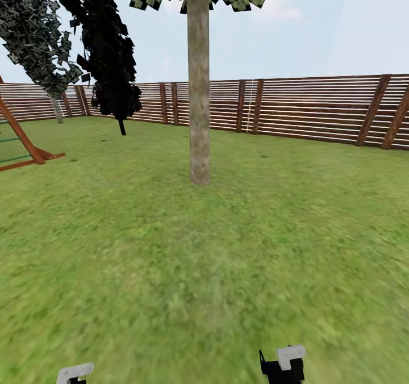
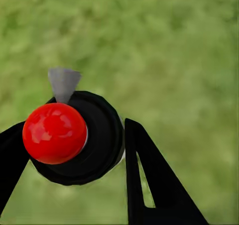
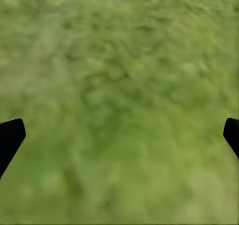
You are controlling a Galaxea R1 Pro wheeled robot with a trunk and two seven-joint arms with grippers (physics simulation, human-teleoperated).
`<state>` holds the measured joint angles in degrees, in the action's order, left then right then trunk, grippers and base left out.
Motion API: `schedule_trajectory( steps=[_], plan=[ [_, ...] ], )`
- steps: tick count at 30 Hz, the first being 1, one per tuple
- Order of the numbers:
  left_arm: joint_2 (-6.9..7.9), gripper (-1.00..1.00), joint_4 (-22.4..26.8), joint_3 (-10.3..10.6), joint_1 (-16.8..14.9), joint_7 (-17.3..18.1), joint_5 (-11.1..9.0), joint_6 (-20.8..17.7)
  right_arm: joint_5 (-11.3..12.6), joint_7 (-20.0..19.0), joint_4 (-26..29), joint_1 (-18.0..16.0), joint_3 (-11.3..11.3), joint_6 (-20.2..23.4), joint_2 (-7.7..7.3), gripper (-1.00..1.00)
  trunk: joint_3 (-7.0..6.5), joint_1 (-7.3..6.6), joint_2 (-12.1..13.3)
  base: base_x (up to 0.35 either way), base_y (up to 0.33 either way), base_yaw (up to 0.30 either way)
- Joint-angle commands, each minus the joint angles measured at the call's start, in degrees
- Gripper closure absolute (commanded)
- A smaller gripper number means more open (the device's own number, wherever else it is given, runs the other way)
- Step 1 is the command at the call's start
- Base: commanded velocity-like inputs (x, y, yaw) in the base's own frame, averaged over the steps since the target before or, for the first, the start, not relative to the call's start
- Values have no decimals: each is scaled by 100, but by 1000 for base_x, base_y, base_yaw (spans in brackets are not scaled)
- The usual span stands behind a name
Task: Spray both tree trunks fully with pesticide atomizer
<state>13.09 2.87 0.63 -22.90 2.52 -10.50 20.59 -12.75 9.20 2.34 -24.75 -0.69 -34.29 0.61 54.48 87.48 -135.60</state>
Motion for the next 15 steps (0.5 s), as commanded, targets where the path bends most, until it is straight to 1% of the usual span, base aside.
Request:
schedule_trajectory(
  steps=[1,15],
  plan=[
    [1,100,-5,8,-4,28,-48,18,-61,53,-5,-4,-9,-7,1,-100,5,2,-2,336,0,0],
    [1,100,-5,8,-4,29,-46,24,-70,47,-5,-4,-10,-7,-17,-100,5,2,-2,336,0,0]
  ],
)
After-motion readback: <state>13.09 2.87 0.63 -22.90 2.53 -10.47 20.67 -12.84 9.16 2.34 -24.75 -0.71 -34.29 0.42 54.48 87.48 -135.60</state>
